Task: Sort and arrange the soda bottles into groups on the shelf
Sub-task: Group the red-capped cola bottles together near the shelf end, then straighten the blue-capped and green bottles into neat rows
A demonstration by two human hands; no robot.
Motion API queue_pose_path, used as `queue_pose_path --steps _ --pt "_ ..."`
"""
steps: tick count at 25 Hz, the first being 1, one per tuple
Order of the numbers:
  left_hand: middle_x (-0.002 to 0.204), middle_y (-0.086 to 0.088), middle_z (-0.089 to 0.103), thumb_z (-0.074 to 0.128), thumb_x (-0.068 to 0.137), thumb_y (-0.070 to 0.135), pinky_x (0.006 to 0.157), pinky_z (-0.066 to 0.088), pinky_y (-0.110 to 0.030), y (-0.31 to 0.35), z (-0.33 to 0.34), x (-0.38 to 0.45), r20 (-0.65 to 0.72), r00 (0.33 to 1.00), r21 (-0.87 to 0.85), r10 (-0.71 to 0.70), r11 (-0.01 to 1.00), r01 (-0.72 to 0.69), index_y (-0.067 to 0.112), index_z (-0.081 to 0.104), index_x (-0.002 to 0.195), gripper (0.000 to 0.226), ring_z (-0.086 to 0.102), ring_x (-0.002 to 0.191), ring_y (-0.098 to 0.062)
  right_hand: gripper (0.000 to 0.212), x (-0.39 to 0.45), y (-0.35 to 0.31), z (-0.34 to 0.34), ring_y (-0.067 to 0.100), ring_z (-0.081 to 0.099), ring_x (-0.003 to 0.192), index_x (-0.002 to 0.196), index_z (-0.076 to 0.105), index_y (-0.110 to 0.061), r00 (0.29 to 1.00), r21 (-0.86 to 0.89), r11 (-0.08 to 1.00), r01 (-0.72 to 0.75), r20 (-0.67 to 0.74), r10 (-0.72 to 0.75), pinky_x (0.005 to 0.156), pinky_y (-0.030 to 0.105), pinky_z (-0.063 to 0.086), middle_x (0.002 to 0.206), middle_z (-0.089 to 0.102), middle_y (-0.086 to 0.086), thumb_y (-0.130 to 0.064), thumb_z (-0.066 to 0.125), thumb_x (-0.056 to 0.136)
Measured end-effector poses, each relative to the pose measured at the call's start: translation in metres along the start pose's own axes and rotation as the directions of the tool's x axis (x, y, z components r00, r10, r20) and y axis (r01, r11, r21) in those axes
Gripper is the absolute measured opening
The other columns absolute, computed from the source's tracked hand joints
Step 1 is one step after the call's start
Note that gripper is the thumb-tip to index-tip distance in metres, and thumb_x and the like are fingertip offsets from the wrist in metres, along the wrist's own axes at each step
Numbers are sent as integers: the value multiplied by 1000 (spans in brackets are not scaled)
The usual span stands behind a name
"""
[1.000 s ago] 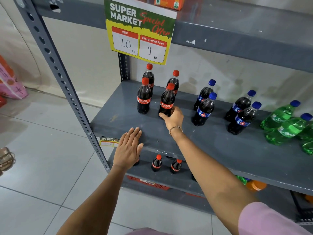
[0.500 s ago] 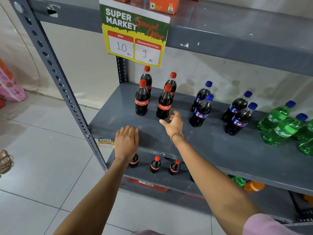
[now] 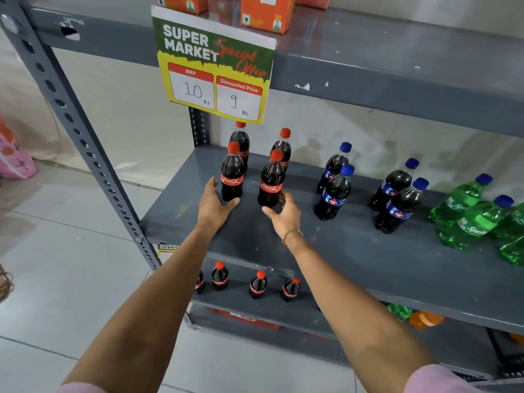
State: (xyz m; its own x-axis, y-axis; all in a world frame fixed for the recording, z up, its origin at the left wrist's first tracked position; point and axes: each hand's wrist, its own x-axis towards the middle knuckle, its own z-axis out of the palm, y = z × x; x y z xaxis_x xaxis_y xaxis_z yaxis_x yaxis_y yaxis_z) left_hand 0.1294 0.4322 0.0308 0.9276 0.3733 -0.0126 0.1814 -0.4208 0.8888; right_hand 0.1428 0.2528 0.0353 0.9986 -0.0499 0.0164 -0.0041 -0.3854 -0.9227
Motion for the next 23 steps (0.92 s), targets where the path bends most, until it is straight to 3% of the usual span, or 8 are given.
queue_pose_path --steps 5,8,10,12,16,18,20,23 --pt "127 -10 59 65 85 33 99 44 -45 -2 4 0 -55 994 137 91 987 -83 13 42 134 58 54 115 -30 57 2 3 4 22 51 122 127 47 -9 999 -18 1000 1 -52 -2 107 38 39 129 57 10 -10 72 76" --pt "136 -9 51 69 83 29 106 38 -42 -1 5 -4 -51 997 56 50 997 -47 11 36 138 66 47 125 -27 58 1 1 5 22 50 122 128 46 -9 999 -10 1000 -1 -48 1 107 36 38 130 56 10 -10 72 76" --pt "132 -10 48 72 81 28 106 36 -37 -2 8 -14 -148 989 -35 8 999 -14 7 38 133 66 46 121 -25 62 -2 -1 3 21 48 124 130 43 -9 1000 1 1000 -9 -19 9 108 35 37 133 53 9 -11 73 76" --pt "108 -11 52 69 82 32 95 41 -43 1 16 -29 -288 957 -78 -27 997 5 6 46 113 47 51 100 -27 63 -8 -1 -4 19 48 124 130 42 -8 999 40 998 -40 -3 40 107 31 36 133 52 8 -11 73 76" --pt "90 -12 58 58 90 32 78 46 -43 17 43 -53 -179 983 -58 32 997 -43 9 48 92 26 56 87 -30 31 -35 17 -32 21 62 98 102 56 -7 983 104 992 -73 -162 90 90 29 48 100 65 8 -12 72 76" --pt "102 -14 56 61 89 27 86 46 -43 27 56 -57 -94 991 -59 95 993 -101 5 49 104 30 55 96 -31 25 -48 28 -51 19 60 81 87 53 -9 932 144 985 -98 -333 142 85 38 50 85 61 5 -16 74 74" --pt "128 -20 44 65 86 26 103 38 -45 37 65 -55 -16 994 -9 107 994 -107 -3 37 129 59 44 119 -34 32 -48 36 -72 19 51 82 88 47 -9 869 128 988 -91 -475 141 87 45 47 90 51 8 -16 75 73" --pt "145 -21 31 70 82 22 112 27 -42 50 73 -47 71 993 27 100 994 -102 -3 17 143 85 28 136 -33 55 -29 37 -100 22 46 108 116 42 -1 929 65 996 -55 -363 74 103 40 39 118 46 13 -12 75 73"
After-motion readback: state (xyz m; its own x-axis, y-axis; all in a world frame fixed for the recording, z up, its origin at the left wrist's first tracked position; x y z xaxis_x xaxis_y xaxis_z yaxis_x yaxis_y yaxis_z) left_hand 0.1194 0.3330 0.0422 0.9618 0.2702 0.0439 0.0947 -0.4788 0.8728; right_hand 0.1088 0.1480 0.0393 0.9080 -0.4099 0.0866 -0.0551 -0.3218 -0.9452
